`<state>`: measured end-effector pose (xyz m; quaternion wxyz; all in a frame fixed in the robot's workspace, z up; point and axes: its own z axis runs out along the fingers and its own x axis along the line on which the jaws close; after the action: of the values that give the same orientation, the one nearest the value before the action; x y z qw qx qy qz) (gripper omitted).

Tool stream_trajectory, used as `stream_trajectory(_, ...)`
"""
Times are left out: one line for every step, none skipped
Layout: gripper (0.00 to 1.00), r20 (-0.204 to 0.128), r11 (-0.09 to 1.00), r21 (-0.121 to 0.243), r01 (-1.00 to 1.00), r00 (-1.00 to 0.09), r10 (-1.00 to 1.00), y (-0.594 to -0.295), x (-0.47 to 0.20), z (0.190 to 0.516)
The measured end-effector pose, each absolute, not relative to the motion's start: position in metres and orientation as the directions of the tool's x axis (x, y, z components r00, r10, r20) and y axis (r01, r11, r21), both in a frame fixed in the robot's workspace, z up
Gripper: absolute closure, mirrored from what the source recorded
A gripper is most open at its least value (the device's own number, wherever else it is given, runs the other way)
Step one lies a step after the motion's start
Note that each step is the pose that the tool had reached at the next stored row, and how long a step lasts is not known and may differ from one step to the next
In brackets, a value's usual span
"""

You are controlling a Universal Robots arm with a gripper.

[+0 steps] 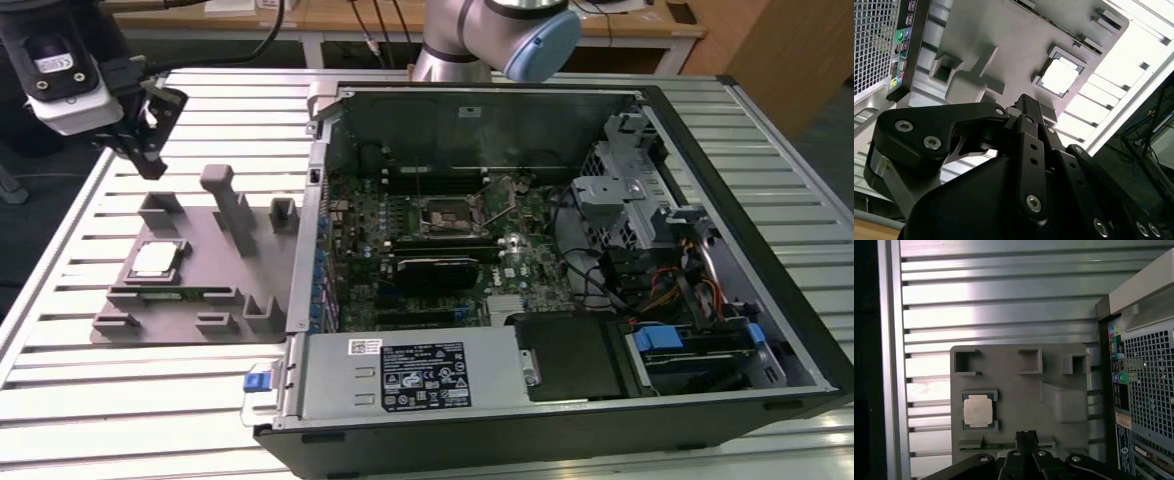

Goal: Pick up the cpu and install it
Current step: 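Reach for the cpu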

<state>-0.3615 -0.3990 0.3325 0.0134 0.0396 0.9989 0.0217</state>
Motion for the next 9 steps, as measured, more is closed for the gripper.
stream_trajectory(0.89,-0.025,0.996,0.044,0.079,-0.997,0.080,-0.3990,-0.3625,0.3314)
stream_trajectory(0.89,-0.025,0.996,0.044,0.079,-0.996,0.080,-0.3990,-0.3634,0.3303)
stream_trajectory(0.89,-0.025,0.996,0.044,0.079,-0.996,0.080,-0.3990,-0.3644,0.3292)
stream_trajectory(0.89,-0.025,0.996,0.044,0.079,-0.996,0.080,-0.3990,-0.3654,0.3281)
stream_trajectory(0.89,-0.025,0.996,0.044,0.079,-0.996,0.080,-0.3990,-0.3663,0.3270)
stream_trajectory(0.89,-0.025,0.996,0.044,0.079,-0.996,0.080,-0.3990,-0.3673,0.3260)
stream_trajectory(0.89,-0.025,0.996,0.044,0.079,-0.996,0.080,-0.3990,-0.3682,0.3249)
stream_trajectory(0.89,-0.025,0.996,0.044,0.079,-0.996,0.080,-0.3989,-0.3693,0.3237)
stream_trajectory(0.89,-0.025,0.996,0.044,0.079,-0.996,0.080,-0.3989,-0.3703,0.3226)
